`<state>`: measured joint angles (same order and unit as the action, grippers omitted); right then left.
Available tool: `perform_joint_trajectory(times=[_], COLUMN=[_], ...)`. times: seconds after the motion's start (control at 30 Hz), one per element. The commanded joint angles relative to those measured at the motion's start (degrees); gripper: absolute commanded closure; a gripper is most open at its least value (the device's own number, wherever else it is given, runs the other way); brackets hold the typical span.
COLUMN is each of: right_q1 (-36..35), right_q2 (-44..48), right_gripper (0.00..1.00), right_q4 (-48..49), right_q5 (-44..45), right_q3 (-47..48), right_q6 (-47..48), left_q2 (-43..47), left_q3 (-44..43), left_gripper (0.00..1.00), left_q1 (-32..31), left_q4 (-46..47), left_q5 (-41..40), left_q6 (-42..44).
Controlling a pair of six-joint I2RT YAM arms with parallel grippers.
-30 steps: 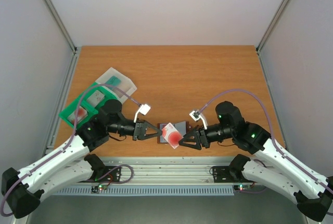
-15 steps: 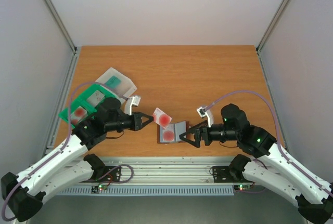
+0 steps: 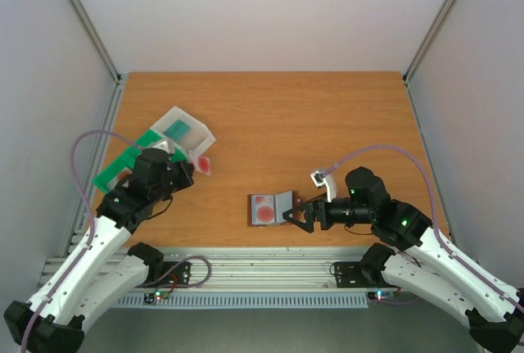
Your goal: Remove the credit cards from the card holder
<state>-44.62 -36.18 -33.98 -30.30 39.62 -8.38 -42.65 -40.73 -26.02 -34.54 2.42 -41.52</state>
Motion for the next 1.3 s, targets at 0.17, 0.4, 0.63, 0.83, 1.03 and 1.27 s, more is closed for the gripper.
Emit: perform_joint_trajectory(times=[0.17,0.4,0.63,0.83,1.03,1.27], right_q1=[0.0,0.0,0.0,0.0,0.0,0.0], right_q2=[-1.3,-1.0,-1.3,-2.0,-3.3,-4.7], right_gripper=[0.02,0.01,0.02,0.02,0.01,0.01], right_q4=[0.7,0.9,-0.1,-0.3,0.8,-0.1], right_q5=[2.3,2.0,2.8,3.1,2.5,2.5], right_q3=[-1.9,-2.4,-2.1,-1.9,-2.3,-1.6], right_q6=[-3.6,-4.6,-4.4,-4.0,-4.2,-3.9], left_q2=[6.9,6.1,1.8,2.6,0.5,-2.4], left_q3=[-0.6,-0.9,0.1,1.7,2.2,2.7], left_gripper=[0.99,0.99,1.0,1.0,0.99,1.0], left_q1=[9.9,17.7,28.1,36.0,40.9,42.8], left_q4=[-4.7,-4.3,-3.1,-3.2,-3.3,-3.2], left_q5=[-18.9,-21.2,-15.7,-13.4,-12.3,-10.2], left_q6=[-1.4,0.6,1.0,1.8,1.9,1.3])
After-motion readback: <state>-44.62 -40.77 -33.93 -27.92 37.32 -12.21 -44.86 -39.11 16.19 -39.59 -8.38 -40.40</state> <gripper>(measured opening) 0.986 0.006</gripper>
